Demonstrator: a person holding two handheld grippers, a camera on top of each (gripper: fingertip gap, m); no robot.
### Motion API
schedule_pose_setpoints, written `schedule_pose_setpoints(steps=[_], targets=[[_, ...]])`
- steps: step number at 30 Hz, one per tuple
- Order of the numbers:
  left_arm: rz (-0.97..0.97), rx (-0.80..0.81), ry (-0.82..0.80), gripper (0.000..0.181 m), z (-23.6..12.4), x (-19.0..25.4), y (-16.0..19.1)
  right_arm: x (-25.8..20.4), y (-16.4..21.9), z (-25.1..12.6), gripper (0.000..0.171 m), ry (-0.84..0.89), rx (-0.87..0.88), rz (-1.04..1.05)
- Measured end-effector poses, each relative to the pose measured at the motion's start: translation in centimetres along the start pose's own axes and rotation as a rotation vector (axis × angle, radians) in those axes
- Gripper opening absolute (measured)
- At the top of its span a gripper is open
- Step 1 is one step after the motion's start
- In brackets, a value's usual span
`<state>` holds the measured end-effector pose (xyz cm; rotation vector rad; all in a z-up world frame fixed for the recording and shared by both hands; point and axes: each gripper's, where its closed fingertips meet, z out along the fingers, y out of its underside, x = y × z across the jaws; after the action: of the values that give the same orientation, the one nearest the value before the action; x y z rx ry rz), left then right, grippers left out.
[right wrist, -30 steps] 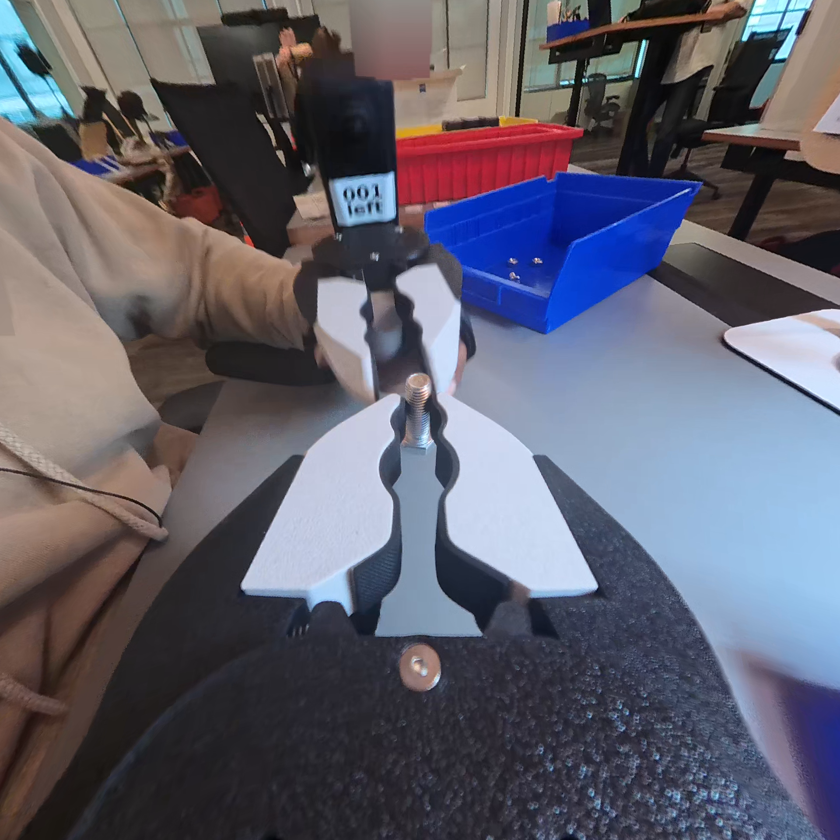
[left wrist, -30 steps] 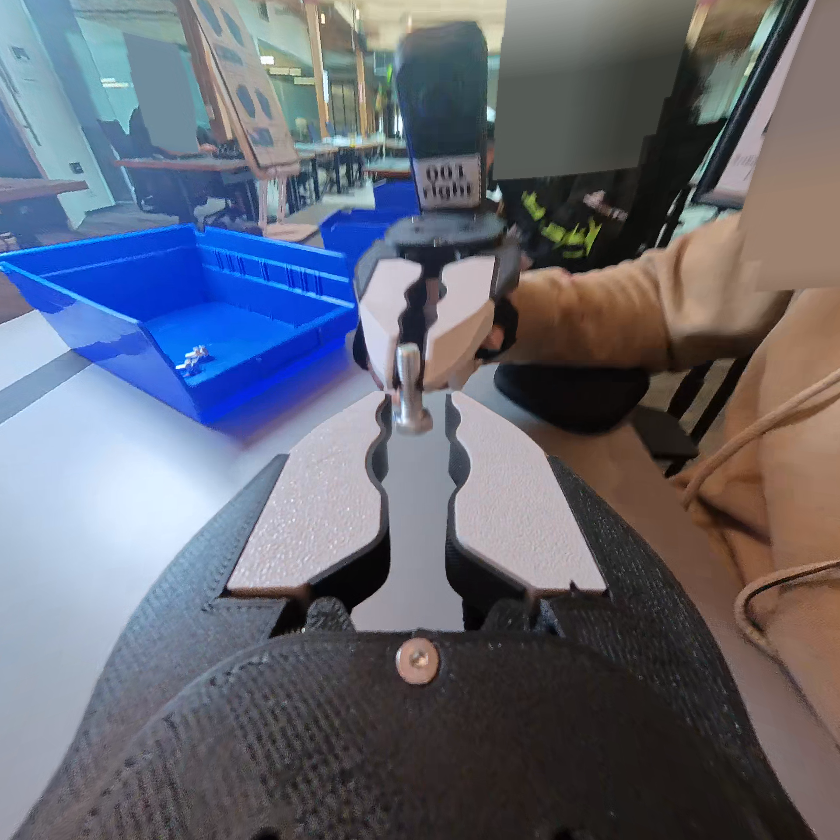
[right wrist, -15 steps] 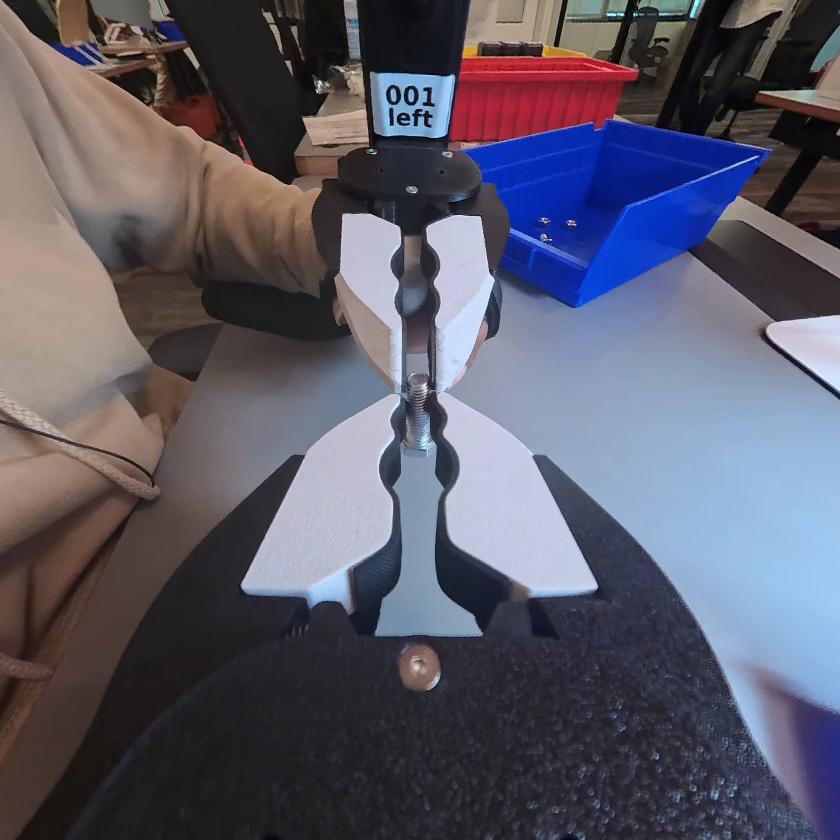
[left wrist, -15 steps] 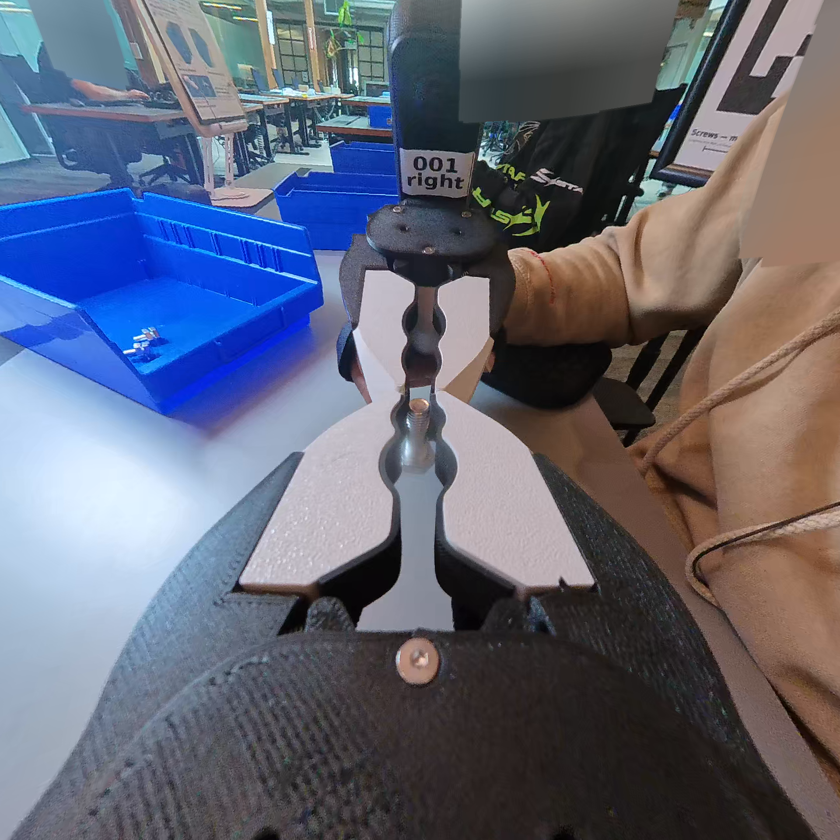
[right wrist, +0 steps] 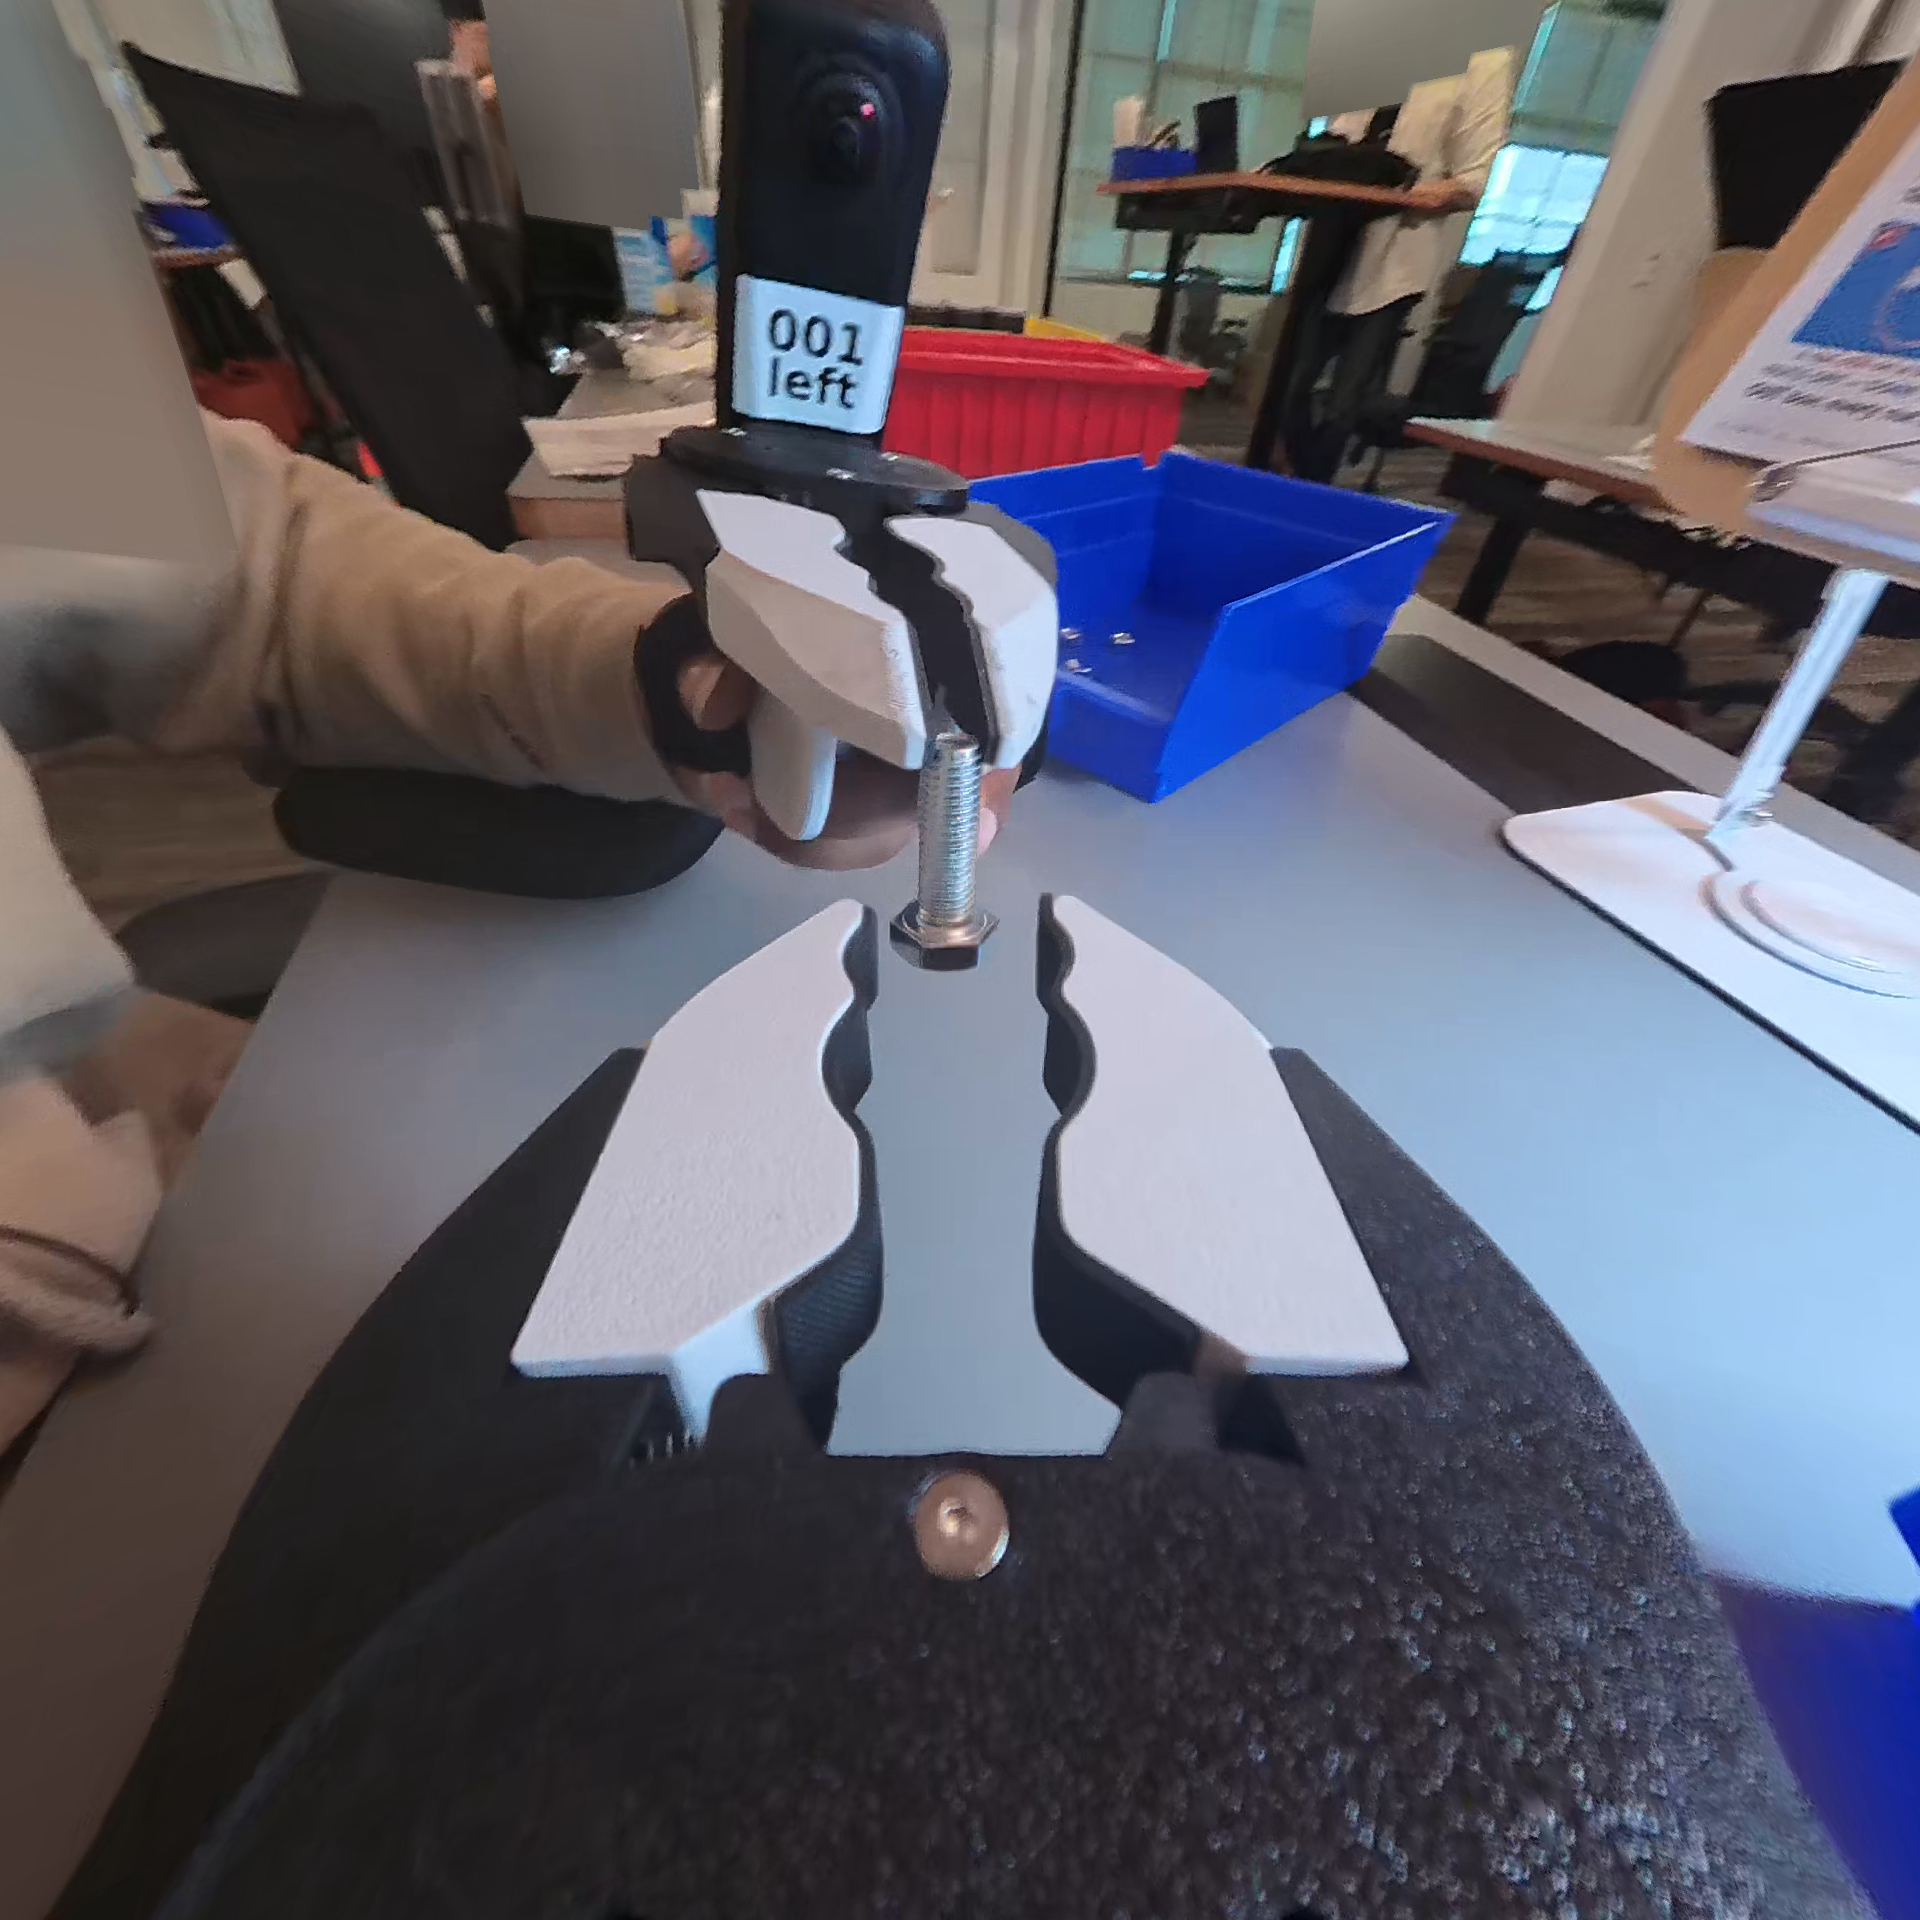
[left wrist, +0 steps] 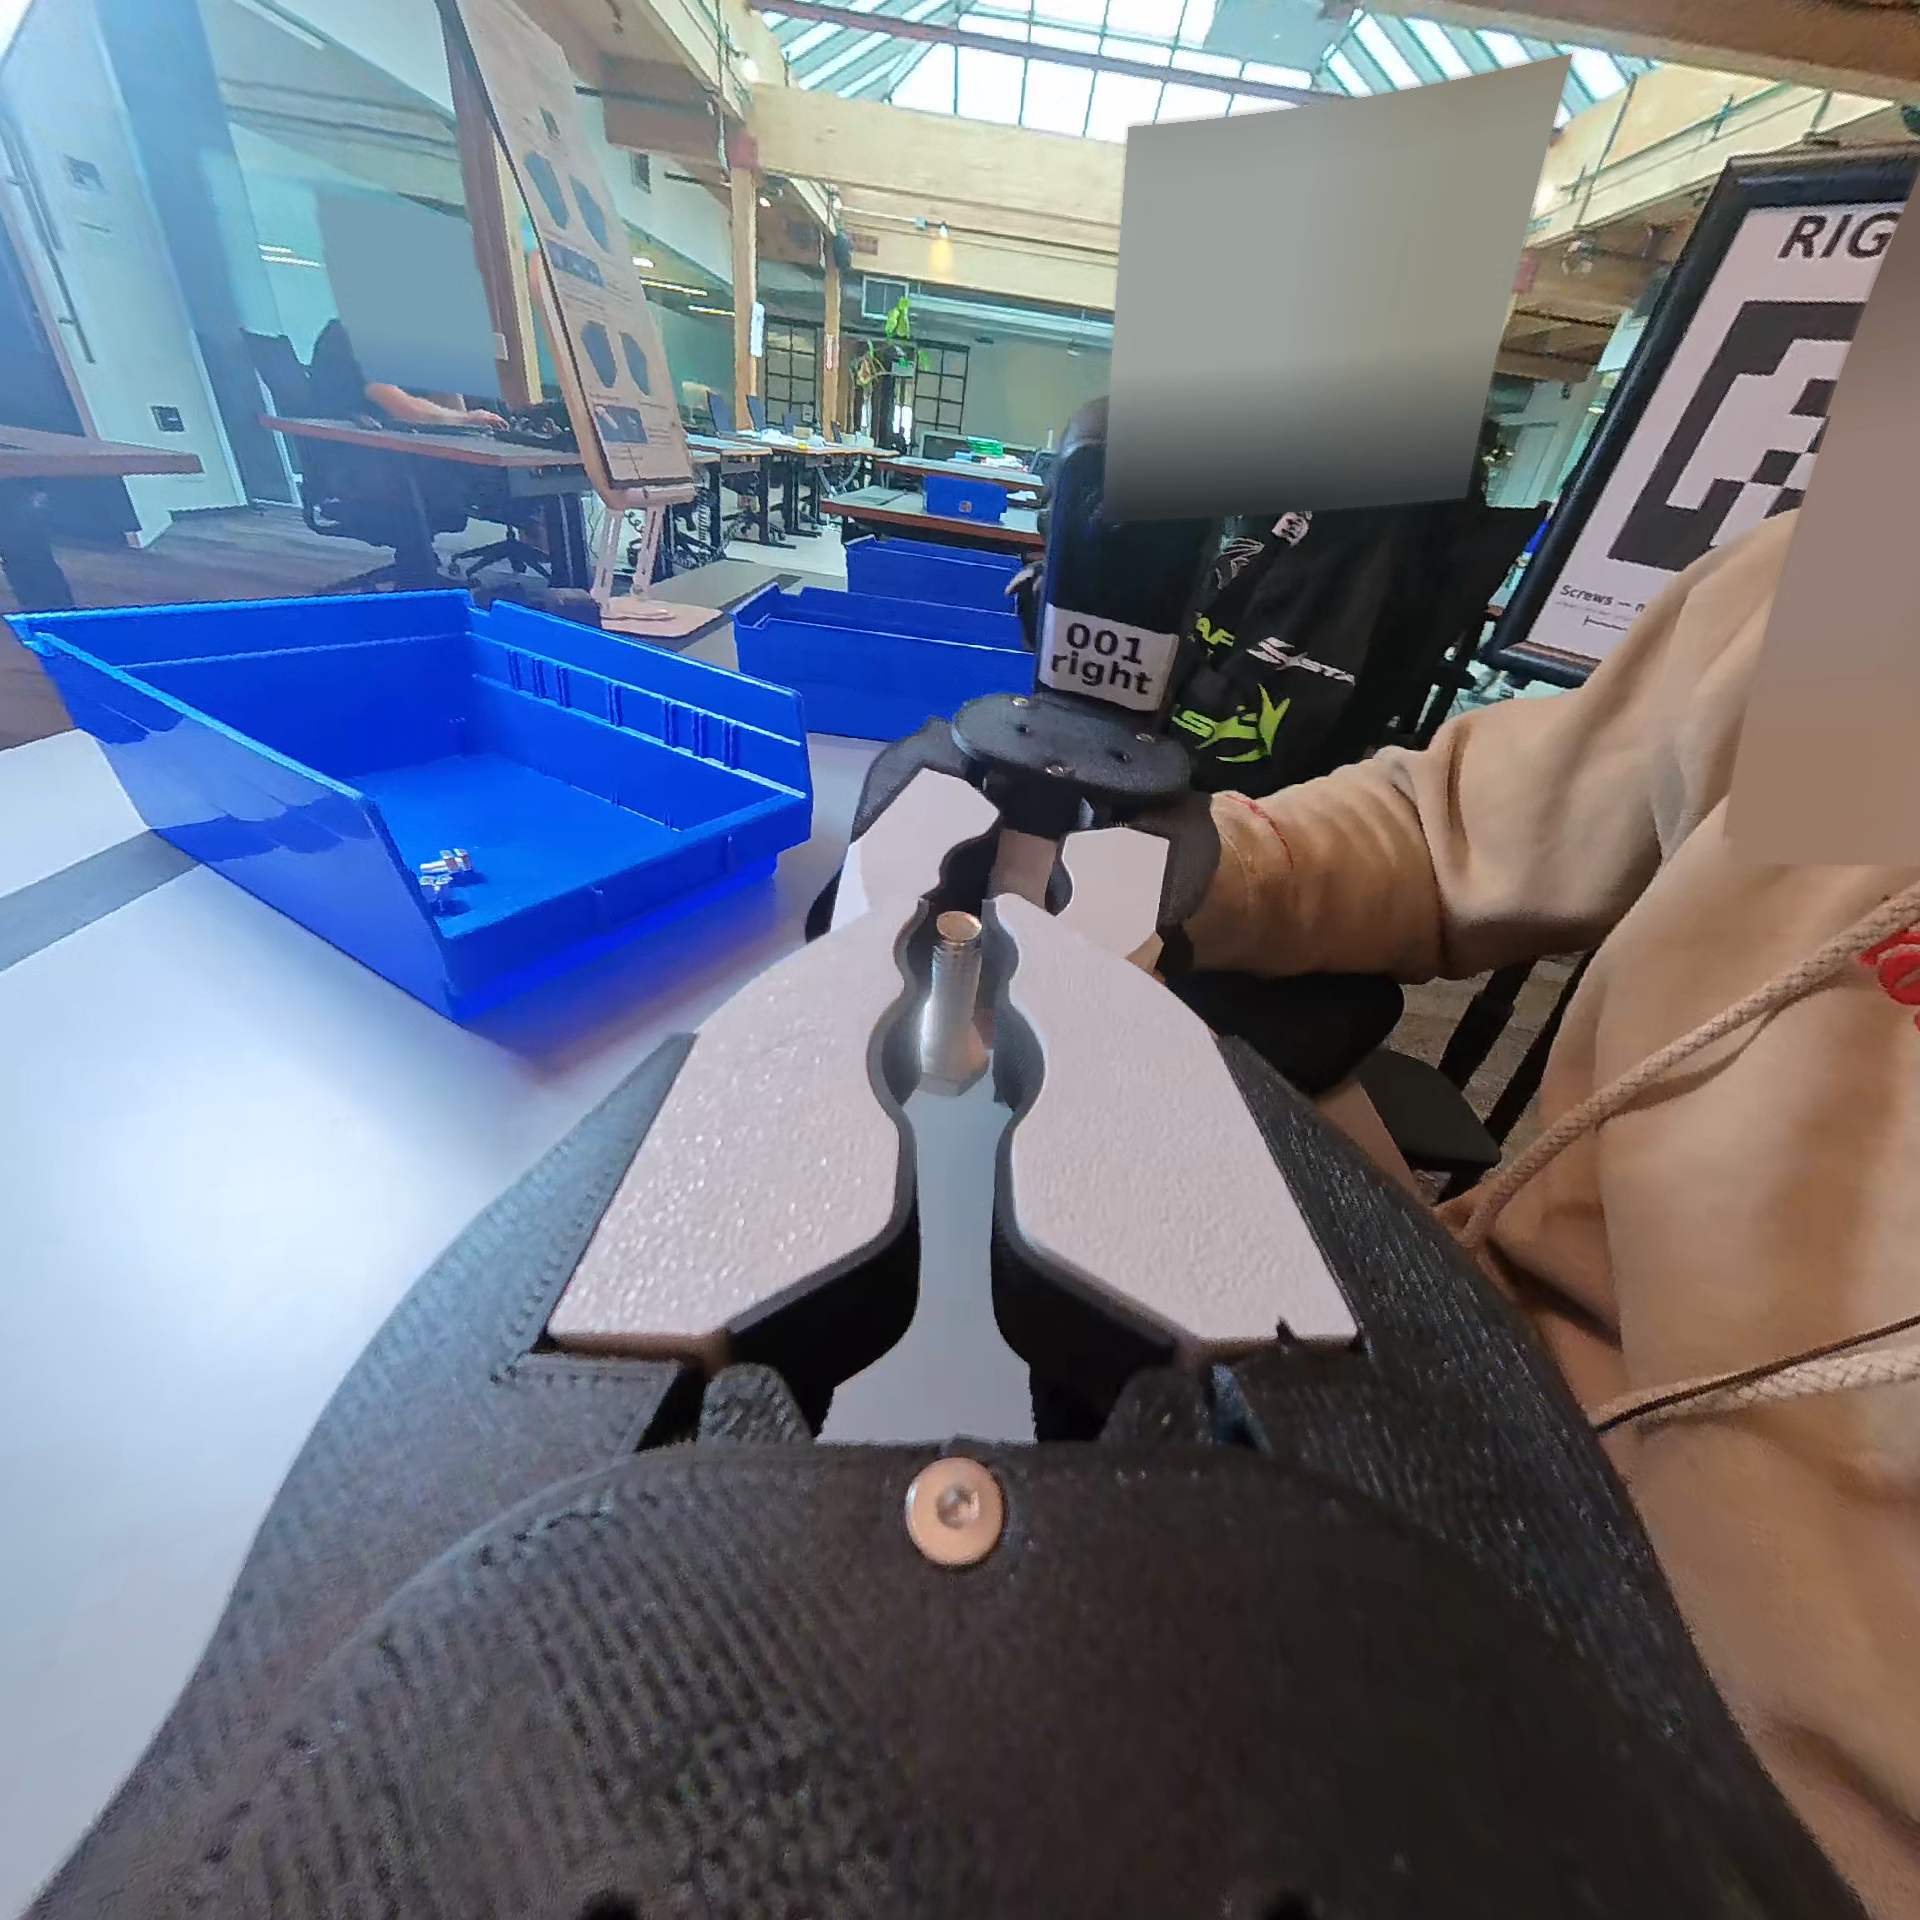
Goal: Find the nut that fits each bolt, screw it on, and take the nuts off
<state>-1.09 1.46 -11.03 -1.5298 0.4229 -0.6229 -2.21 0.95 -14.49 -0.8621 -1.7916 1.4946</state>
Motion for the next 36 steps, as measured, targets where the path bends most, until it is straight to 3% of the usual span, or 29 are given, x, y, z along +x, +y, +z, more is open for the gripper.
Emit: schedule_pose_setpoints(steps=[6, 19, 22, 25, 29, 32, 36], targets=[[-0.024, 0.061, -0.060, 0.009, -0.3, -0.9, -0.7, 0.9, -0.2, 0.9, 0.022, 0.165, 0.011, -0.059], [-0.040, 0.083, -0.089, 0.009, -0.3, -1.4, -0.9, 1.3, 0.2, 1.2, 0.018, 0.192, 0.000, -0.008], [0.010, 0.101, -0.135, 0.027, -1.5, -2.3, -2.6, 1.9, 0.4, 0.9, 0.018, 0.194, 0.002, 0.019], [0.103, 0.057, -0.395, 0.031, -6.8, -6.9, -7.1, 3.1, 0.2, -0.1, 0.018, 0.215, 0.025, 0.062], [0.106, -0.216, -0.853, 0.030, -19.6, -15.0, -10.3, 4.7, -0.7, -1.6, 0.018, 0.241, 0.067, 0.086], [-0.080, -0.495, -1.030, 0.031, -27.9, -20.0, -7.7, 4.9, -0.9, -1.8, 0.018, 0.235, 0.074, 0.089], [-0.358, -0.904, -1.054, 0.030, -35.0, -23.2, 0.3, 4.1, -0.7, -1.4, 0.018, 0.210, 0.068, 0.074]])
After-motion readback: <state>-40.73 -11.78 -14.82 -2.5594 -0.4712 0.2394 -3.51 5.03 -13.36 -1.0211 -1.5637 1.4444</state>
